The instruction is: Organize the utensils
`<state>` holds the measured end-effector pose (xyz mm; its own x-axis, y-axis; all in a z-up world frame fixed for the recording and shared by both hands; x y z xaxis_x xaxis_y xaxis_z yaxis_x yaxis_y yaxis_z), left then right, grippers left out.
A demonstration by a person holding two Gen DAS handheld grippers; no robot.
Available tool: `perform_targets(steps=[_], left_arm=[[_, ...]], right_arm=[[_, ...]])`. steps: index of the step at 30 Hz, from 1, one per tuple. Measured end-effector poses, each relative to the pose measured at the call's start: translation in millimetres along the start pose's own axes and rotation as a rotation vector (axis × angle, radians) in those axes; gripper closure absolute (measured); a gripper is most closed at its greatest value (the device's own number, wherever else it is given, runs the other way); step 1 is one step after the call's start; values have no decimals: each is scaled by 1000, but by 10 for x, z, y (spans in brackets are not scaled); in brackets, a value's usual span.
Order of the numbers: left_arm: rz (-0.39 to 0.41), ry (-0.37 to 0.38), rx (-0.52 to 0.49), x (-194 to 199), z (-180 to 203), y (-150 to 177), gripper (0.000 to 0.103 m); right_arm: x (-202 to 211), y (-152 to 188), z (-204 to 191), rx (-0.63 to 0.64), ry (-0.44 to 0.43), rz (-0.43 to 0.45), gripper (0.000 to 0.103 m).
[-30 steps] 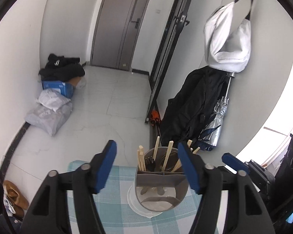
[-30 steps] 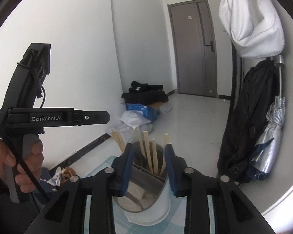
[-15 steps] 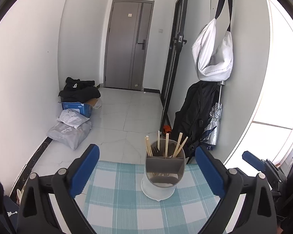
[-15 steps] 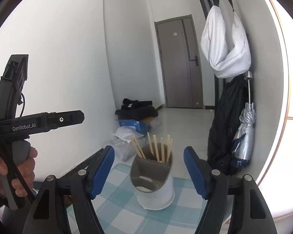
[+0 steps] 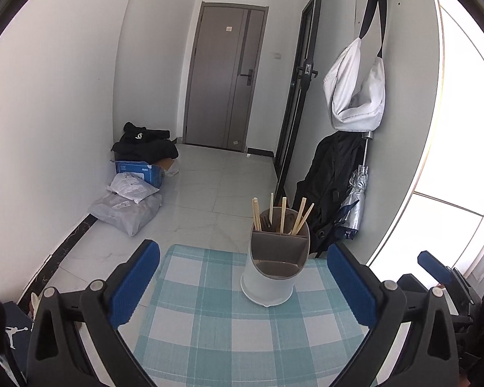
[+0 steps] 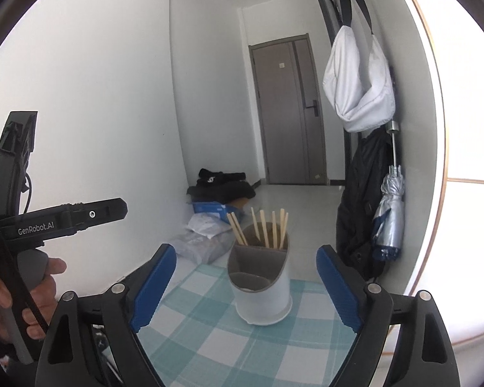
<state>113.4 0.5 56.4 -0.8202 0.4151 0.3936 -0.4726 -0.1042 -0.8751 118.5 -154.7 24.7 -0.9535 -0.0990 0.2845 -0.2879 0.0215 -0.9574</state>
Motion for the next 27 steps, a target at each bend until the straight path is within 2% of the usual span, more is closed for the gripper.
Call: perform_targets(steps=[4,13,19,27], left_arm=[[16,11,1,71,20,47,1],[9,17,5,124,48,110,1],[10,-6,7,144,36,120,1],[0,10,7,122,84,142,1]], right_arm=[[50,37,7,-5,11,5,11],[112,70,15,-8,15,-2,10],[134,74,28,-14,19,2,9],[137,97,48,0,28,2,9]])
Point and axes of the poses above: each gripper's, at about its wrist camera, not at the fingertips, and x roughly against the way its jaws point, z to its right, y to its underside, the point moved 7 cm from there along -x, roughly the way its jaws point, and after that the axes turned 15 degrees about y, right-handed, at the moved point
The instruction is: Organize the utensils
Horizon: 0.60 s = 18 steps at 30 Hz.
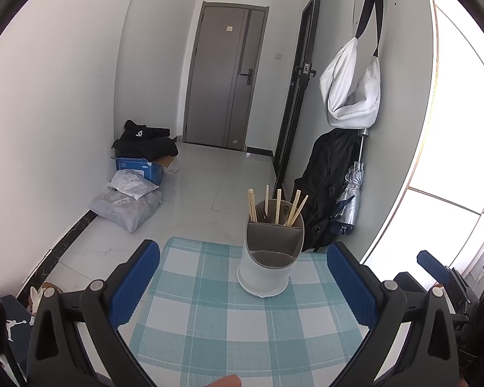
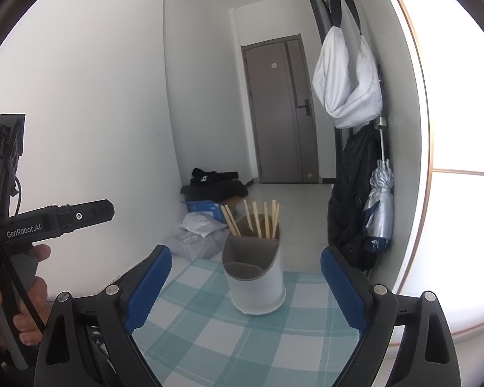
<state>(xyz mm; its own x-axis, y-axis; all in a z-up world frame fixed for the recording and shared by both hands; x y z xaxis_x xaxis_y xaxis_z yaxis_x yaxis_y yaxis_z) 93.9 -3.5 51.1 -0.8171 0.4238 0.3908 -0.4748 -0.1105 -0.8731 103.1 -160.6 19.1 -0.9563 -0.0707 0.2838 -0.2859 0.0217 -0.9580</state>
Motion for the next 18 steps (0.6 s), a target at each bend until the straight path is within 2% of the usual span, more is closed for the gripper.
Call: perform_targets(steps=[5,18], left_arm=[[4,1,-23,6,49,22,1],[13,2,-8,19,-1,-6,1]], right_arm=[[0,11,3,-4,3,-1,9],[-3,48,51,-19,4,-17,8]])
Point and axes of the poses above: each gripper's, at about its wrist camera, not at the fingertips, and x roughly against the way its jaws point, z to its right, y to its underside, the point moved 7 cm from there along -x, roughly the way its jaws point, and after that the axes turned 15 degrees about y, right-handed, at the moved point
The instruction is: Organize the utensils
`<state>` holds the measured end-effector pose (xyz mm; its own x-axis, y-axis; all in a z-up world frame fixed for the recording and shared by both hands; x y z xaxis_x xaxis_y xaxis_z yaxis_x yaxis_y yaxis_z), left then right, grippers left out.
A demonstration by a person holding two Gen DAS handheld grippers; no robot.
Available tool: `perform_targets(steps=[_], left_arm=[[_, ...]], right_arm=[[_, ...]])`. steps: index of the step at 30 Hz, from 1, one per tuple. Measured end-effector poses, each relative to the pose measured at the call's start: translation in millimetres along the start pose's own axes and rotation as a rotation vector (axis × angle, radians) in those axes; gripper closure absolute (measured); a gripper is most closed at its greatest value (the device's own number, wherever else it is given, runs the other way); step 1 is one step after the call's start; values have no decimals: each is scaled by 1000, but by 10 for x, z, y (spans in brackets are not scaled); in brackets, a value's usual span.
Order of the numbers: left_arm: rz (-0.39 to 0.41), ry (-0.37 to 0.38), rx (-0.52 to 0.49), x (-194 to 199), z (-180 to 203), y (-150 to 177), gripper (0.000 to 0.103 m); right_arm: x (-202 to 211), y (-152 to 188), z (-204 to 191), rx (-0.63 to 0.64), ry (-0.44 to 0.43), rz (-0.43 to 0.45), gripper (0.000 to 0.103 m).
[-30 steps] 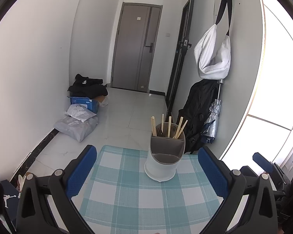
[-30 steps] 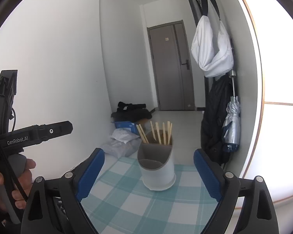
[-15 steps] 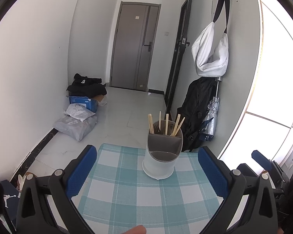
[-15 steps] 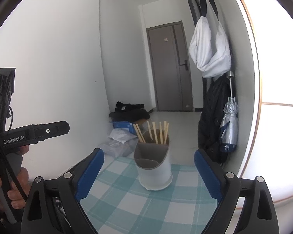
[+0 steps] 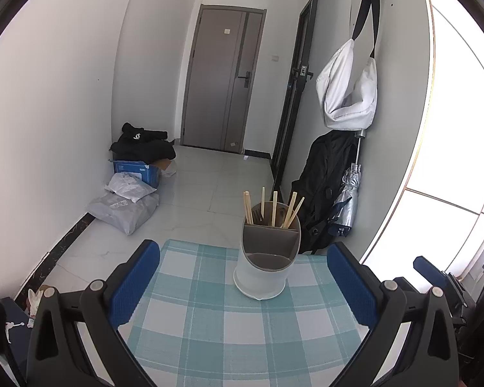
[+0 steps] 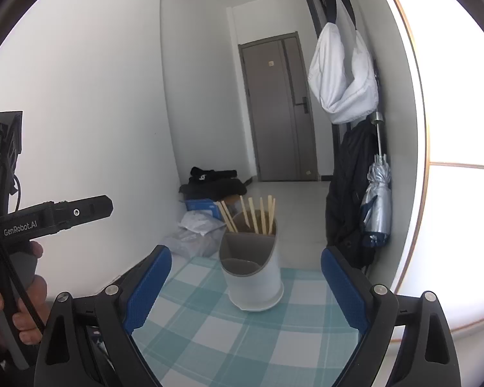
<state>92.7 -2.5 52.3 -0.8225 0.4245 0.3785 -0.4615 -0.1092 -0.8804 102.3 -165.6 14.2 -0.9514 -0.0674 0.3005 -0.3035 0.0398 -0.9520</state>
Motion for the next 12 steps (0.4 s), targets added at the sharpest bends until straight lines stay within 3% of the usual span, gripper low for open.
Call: perform_targets(steps=[12], left_arm=[[-7,-4,-4,-92,-37,41,1]], right_arm=[[-64,62,1,10,0,-17,8]])
Point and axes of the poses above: each gripper's, at about its wrist camera, not at the fingertips, and x roughly against the way its jaws point, z to its right, y to its underside, the point moved 7 cm from there along -x, roughly the way its jaws point, and after that the axes turned 15 degrees about y, right-handed, at the moved point
